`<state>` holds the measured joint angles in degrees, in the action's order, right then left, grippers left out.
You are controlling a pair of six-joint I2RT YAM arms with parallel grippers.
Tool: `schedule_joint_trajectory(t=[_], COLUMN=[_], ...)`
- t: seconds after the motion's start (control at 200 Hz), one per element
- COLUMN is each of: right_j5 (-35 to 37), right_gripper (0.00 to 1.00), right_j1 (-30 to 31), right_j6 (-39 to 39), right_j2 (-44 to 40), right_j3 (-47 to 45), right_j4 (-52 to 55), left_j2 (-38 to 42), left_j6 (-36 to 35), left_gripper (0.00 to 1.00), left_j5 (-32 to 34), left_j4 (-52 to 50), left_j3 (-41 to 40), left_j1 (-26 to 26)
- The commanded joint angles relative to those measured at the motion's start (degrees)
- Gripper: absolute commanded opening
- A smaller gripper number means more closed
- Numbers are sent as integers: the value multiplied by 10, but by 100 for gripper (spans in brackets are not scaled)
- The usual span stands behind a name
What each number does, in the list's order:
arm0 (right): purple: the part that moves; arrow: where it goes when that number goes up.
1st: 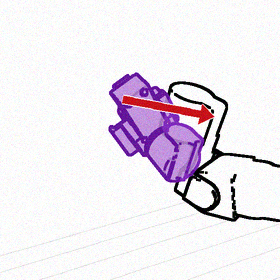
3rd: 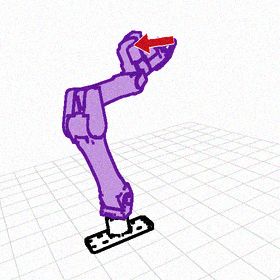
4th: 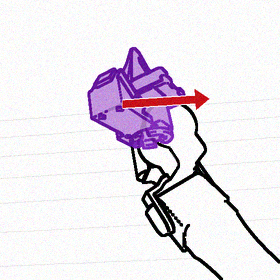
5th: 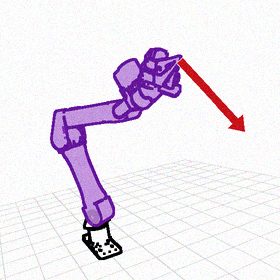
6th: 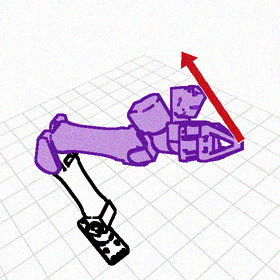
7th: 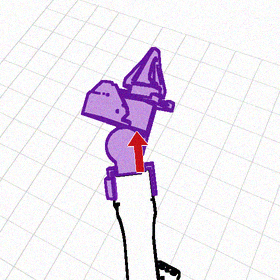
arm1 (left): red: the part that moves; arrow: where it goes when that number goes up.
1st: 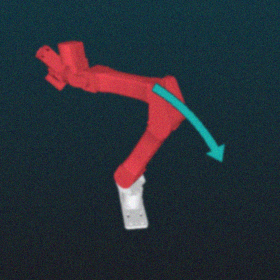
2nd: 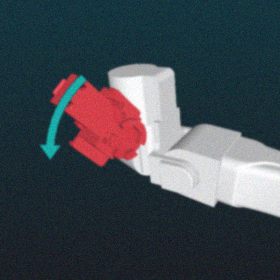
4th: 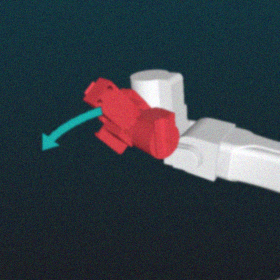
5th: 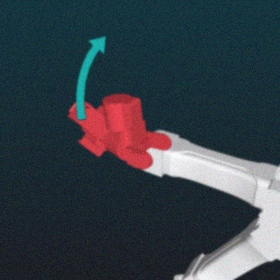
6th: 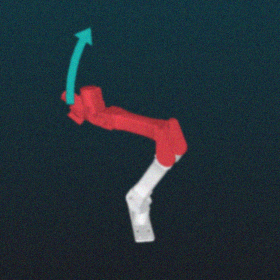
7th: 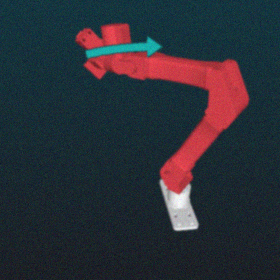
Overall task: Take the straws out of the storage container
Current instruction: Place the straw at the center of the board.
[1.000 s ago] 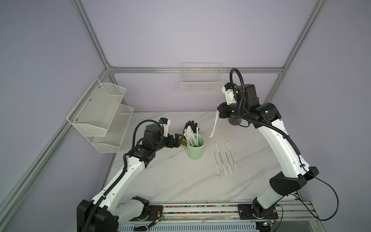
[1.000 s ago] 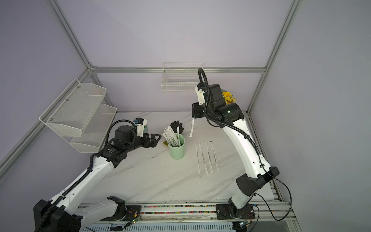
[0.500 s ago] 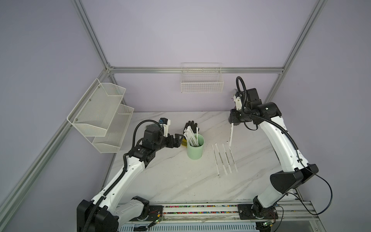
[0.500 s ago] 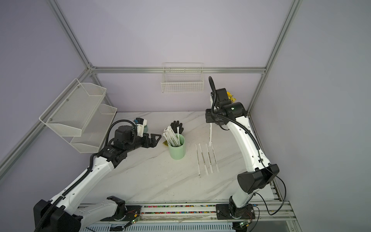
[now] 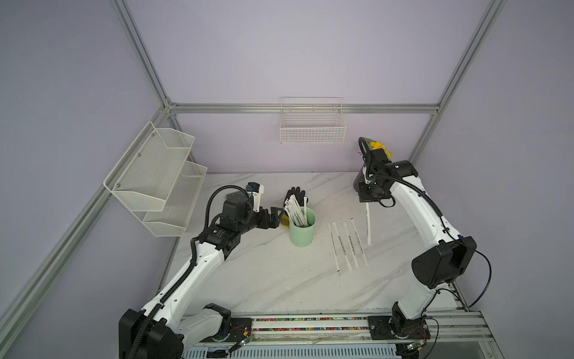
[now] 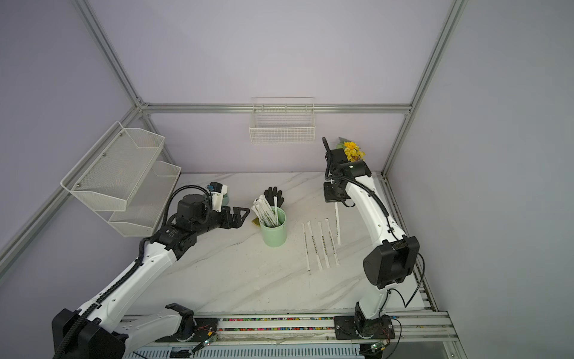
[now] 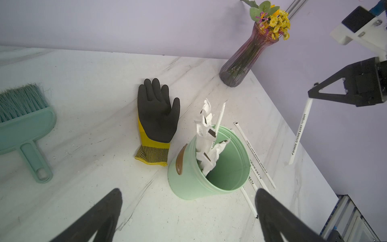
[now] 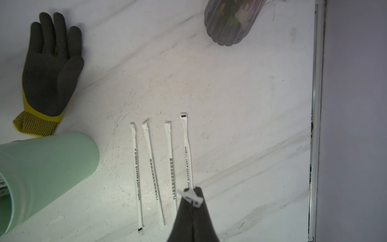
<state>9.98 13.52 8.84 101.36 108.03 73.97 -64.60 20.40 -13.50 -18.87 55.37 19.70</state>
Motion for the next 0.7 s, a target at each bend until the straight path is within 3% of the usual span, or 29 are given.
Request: schedule_joint_trajectory(t=[0.0, 0.695], right_j5=[20, 13], right_gripper=[0, 0], right_j1=[-9, -33], right_j6=[-8, 0], right_j2=[14, 145], right_j3=[-11, -40], right_j4=[15, 9], left_j2=[4, 2], left_j6=[-4, -8], left_gripper=[98, 98], left_j5=[-5, -6], left_j4=[20, 17], left_j3=[6, 10], left_j1=[2, 2])
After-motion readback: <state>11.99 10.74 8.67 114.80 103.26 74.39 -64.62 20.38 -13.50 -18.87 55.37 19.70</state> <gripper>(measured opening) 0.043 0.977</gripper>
